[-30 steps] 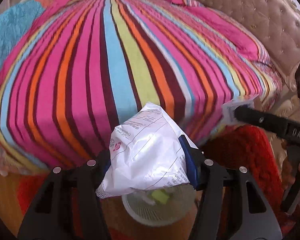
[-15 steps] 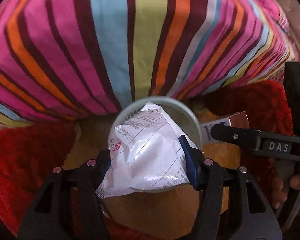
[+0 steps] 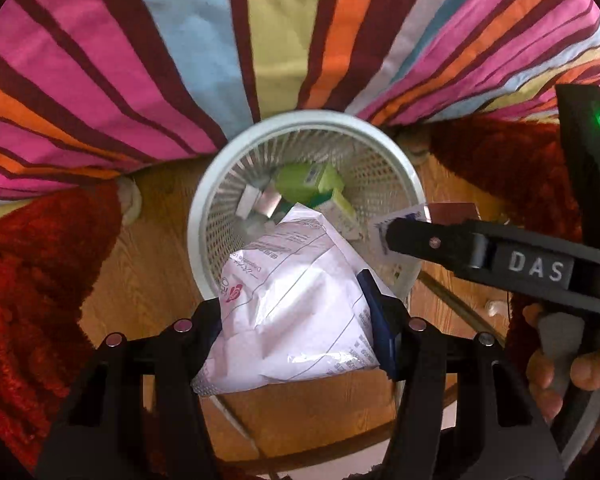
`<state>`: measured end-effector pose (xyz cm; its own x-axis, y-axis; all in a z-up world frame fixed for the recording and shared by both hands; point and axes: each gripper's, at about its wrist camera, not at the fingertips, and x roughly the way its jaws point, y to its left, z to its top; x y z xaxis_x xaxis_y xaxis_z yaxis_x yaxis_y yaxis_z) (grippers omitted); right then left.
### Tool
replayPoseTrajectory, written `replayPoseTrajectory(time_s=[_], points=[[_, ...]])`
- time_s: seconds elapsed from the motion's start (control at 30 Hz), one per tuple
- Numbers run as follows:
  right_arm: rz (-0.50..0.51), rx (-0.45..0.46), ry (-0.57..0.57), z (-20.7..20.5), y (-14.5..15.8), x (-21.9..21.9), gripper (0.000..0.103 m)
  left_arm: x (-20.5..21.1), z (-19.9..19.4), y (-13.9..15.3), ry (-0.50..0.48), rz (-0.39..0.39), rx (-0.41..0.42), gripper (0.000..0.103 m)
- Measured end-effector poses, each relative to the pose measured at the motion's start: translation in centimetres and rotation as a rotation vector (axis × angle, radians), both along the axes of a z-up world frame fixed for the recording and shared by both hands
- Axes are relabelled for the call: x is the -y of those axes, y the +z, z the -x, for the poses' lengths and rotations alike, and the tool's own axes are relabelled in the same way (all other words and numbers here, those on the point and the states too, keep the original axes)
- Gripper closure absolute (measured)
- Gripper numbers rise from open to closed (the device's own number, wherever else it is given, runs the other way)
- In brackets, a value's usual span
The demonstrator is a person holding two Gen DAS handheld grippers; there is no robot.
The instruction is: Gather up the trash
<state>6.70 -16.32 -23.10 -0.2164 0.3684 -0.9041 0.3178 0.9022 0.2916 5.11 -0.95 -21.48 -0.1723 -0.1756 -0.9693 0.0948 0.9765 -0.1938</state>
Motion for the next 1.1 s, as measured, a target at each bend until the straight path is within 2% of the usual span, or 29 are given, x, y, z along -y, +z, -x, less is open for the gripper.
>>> replayPoseTrajectory(time_s=[0.17,0.27,0.3,0.33,0.37,0.6,0.7,0.83,1.1], points=[[0.007,-0.029,0.024,0.0,-1.2,-0.8,0.023,0.5,0.2,-1.2,-0.028,-0.013,-0.055,0.046],[-0.025,-0.058,0.031,0.0,-1.9,-1.2,0.022,0.7,0.2,-2.1,-0.025,-0.022,-0.098,0.042],[-0.031,-0.071,0.033,0.2,-2.3,-1.3,0.020,0.6,0.3,-2.3,-0.022,-0.024,-0.107,0.034],[-0.031,-0.082,0.034,0.3,-2.6,-1.3,0.007,0.5,0.3,-2.5,-0.019,-0.029,-0.116,0.021],[-0.027,-0.089,0.034,0.3,-2.8,-1.3,0.008,0.4,0.3,-2.5,-0.015,-0.034,-0.121,0.016],[-0.002,-0.065,0.023,0.4,-2.6,-0.8,0.008,0.1,0.4,-2.6,-0.001,-0.035,-0.128,0.015],[0.006,-0.035,0.030,0.2,-1.6,-0.9,0.008,-0.2,0.3,-2.1,0.021,-0.030,-0.107,0.015],[0.028,0.055,0.043,-0.3,0.9,-0.7,0.008,-0.7,0.0,-0.8,0.055,-0.037,-0.048,0.015],[0.079,0.264,0.100,-1.1,6.4,-0.4,0.008,-1.9,-0.5,3.4,0.112,-0.047,0.137,0.015]])
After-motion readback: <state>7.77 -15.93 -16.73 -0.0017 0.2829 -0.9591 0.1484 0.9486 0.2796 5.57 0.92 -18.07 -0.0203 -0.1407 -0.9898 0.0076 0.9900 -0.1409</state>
